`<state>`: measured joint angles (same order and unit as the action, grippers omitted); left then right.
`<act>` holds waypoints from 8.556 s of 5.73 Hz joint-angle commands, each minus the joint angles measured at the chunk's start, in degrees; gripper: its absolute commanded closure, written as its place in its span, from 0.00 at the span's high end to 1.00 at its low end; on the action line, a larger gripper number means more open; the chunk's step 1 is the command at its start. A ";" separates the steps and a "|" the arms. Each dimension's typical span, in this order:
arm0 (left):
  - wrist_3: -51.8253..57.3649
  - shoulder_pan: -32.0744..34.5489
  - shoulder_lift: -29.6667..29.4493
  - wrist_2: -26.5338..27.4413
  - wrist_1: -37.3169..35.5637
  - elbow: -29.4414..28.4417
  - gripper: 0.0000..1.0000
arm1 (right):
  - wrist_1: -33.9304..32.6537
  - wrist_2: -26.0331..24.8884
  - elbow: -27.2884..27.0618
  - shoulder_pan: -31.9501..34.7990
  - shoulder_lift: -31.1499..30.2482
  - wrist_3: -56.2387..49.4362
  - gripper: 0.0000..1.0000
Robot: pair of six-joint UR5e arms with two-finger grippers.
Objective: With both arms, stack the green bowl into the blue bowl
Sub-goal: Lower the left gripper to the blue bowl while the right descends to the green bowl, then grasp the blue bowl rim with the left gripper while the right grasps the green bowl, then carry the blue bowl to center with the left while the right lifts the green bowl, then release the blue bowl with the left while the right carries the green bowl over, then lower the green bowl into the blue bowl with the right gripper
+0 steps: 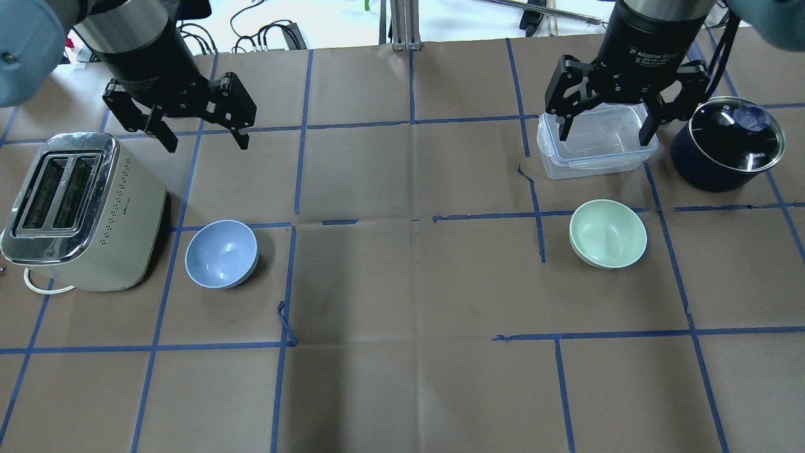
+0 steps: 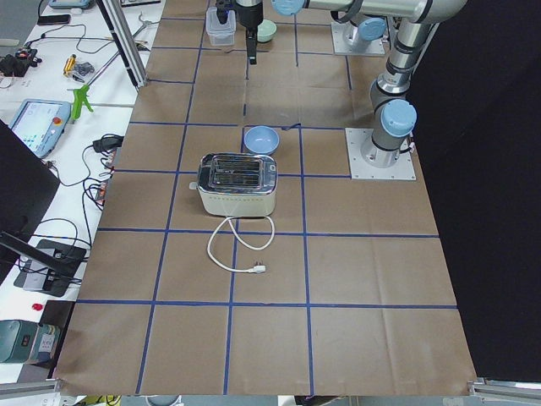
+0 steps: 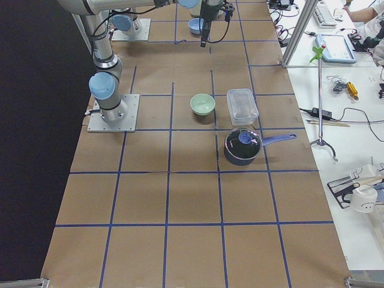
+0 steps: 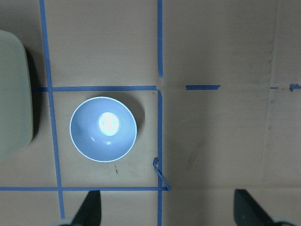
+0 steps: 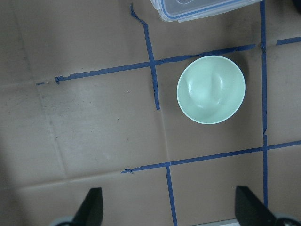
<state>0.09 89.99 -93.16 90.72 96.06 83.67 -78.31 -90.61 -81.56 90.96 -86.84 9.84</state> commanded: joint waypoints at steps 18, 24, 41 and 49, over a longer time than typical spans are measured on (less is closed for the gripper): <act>8.97 -5.79 -9.11 0.50 -38.81 35.51 0.98 | -41.36 -2.11 -33.29 -21.97 10.18 -23.99 1.00; 6.53 -4.05 -9.84 0.59 -40.16 30.71 0.00 | -43.77 -2.11 -35.33 -21.97 9.77 -24.52 0.07; 0.47 9.38 -0.65 0.50 -12.60 8.62 0.98 | -10.18 7.29 -11.23 -13.31 1.94 -18.05 0.06; 2.29 3.26 5.01 -0.02 -8.26 8.96 0.98 | -35.38 9.58 -11.60 13.10 18.52 16.10 0.06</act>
<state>2.37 93.23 -88.15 90.77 87.81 92.61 -110.44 -80.63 -92.96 104.44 -71.24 26.85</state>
